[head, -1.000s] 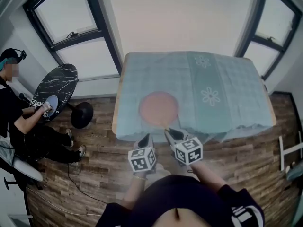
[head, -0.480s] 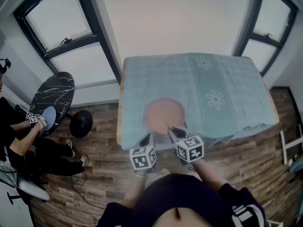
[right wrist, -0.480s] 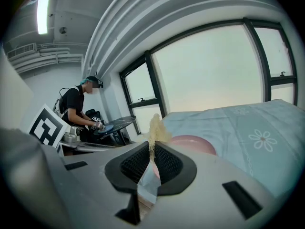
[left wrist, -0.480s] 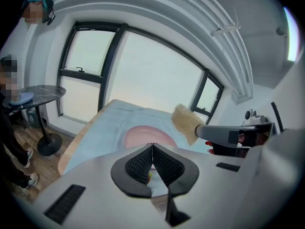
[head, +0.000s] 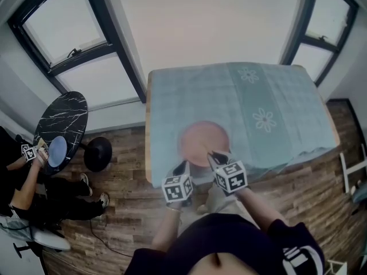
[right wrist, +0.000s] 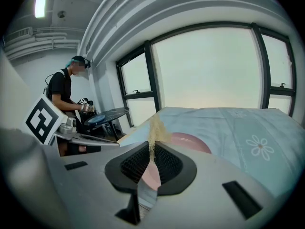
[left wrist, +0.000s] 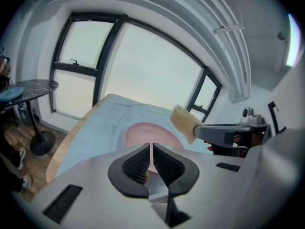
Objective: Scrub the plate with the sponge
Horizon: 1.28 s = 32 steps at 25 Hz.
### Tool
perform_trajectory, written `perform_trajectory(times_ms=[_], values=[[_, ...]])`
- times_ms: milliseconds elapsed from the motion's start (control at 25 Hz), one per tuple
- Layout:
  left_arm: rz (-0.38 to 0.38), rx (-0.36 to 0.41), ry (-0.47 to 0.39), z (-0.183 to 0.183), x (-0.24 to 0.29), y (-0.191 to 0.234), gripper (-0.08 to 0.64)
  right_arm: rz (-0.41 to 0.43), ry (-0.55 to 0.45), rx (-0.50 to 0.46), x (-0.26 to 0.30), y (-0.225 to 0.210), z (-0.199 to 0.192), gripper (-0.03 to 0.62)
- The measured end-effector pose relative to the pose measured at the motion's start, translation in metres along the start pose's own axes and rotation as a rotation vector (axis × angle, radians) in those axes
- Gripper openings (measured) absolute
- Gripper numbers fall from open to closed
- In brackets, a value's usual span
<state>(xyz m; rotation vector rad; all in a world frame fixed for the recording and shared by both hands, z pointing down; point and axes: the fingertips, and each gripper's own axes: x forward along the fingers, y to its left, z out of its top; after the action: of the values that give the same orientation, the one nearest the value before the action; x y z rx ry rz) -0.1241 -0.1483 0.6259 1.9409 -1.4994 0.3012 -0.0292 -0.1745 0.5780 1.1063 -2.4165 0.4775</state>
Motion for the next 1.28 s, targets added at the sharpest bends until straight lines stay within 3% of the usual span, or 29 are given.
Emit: perform_trajectory(times_ms=[160, 280, 600, 1280], values=[[-0.011, -0.044, 0.012, 0.001, 0.017, 0.01, 0.014, -0.02, 0.033, -0.018, 0.016, -0.014, -0.004, 0.037], [0.009, -0.034, 0.019, 0.003, 0.033, 0.022, 0.022, -0.031, 0.059, -0.041, 0.031, -0.026, -0.006, 0.037], [0.024, 0.002, 0.102, 0.002, 0.077, 0.047, 0.146, -0.069, 0.108, -0.084, 0.077, -0.065, -0.007, 0.037], [0.042, -0.001, 0.187, -0.002, 0.127, 0.068, 0.149, -0.097, 0.261, -0.074, 0.134, -0.106, -0.034, 0.037]])
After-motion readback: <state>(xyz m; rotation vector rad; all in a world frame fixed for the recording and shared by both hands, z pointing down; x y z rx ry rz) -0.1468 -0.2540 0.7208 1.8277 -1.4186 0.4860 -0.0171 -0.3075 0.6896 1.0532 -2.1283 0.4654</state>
